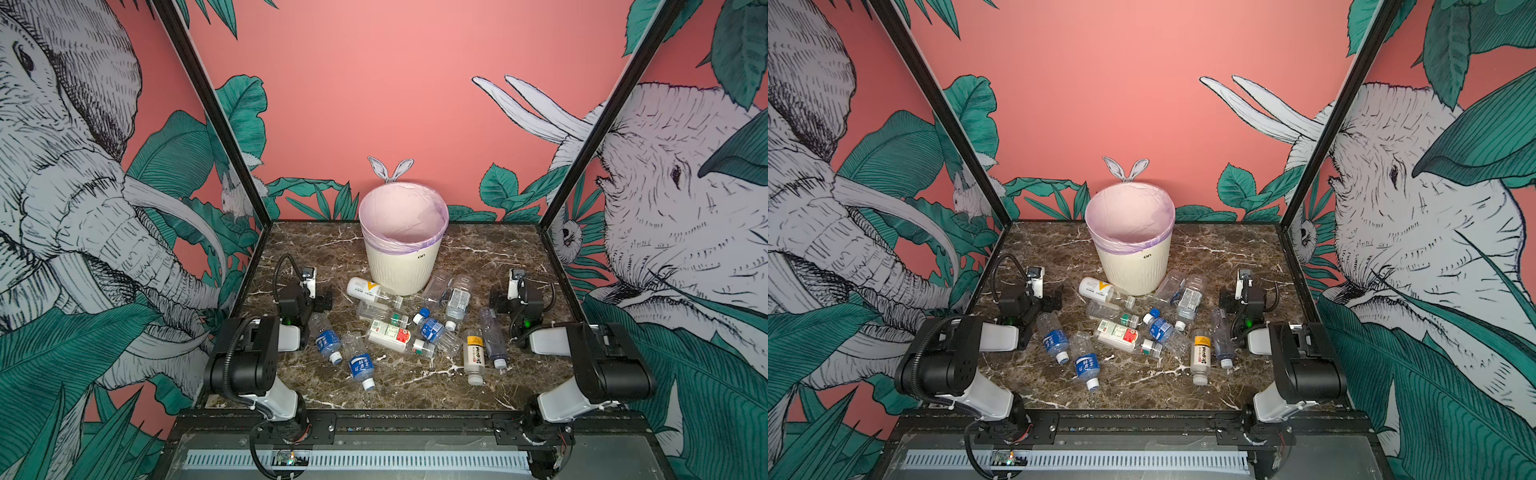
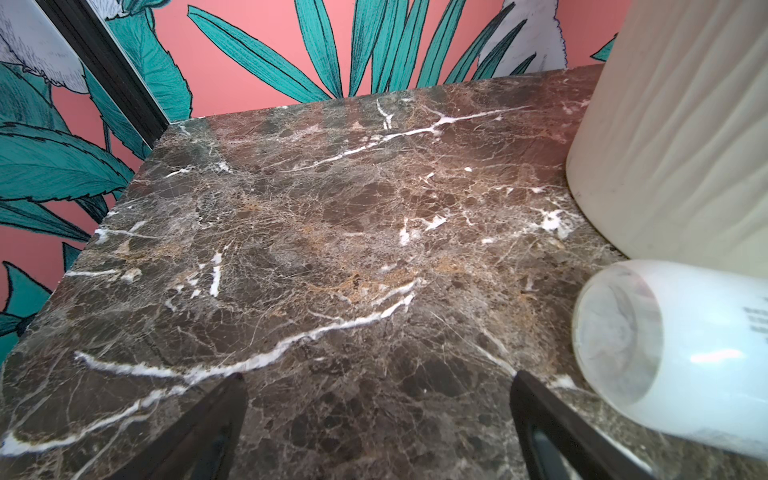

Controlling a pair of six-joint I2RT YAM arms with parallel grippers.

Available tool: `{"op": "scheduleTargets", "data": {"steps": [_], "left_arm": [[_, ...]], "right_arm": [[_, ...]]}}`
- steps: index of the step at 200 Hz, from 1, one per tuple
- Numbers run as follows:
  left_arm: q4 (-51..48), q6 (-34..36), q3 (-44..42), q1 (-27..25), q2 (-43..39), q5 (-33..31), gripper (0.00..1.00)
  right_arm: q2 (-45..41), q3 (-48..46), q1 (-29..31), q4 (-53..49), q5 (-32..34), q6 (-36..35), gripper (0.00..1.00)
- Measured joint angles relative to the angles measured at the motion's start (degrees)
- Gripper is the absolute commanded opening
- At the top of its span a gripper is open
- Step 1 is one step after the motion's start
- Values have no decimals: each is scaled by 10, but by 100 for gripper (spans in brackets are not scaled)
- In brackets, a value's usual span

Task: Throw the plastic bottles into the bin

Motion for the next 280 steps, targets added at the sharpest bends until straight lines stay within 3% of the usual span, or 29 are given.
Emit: {"op": "scheduleTargets", "data": {"steps": [162, 202, 247, 280], "left_arm": [[-3, 0, 0, -1, -3, -12, 100], [-68, -10, 0, -25, -101, -85, 100], [-183, -72, 10, -42, -240, -183, 100], [-316, -150, 73, -42, -283, -199, 100]], "right_arm": [[0, 1, -1, 1, -1, 2, 99], [-33, 1, -1, -21, 40, 15, 99], [-116, 54, -1, -168, 128, 67, 99], [-146, 146, -1, -359, 182, 191, 99]]}}
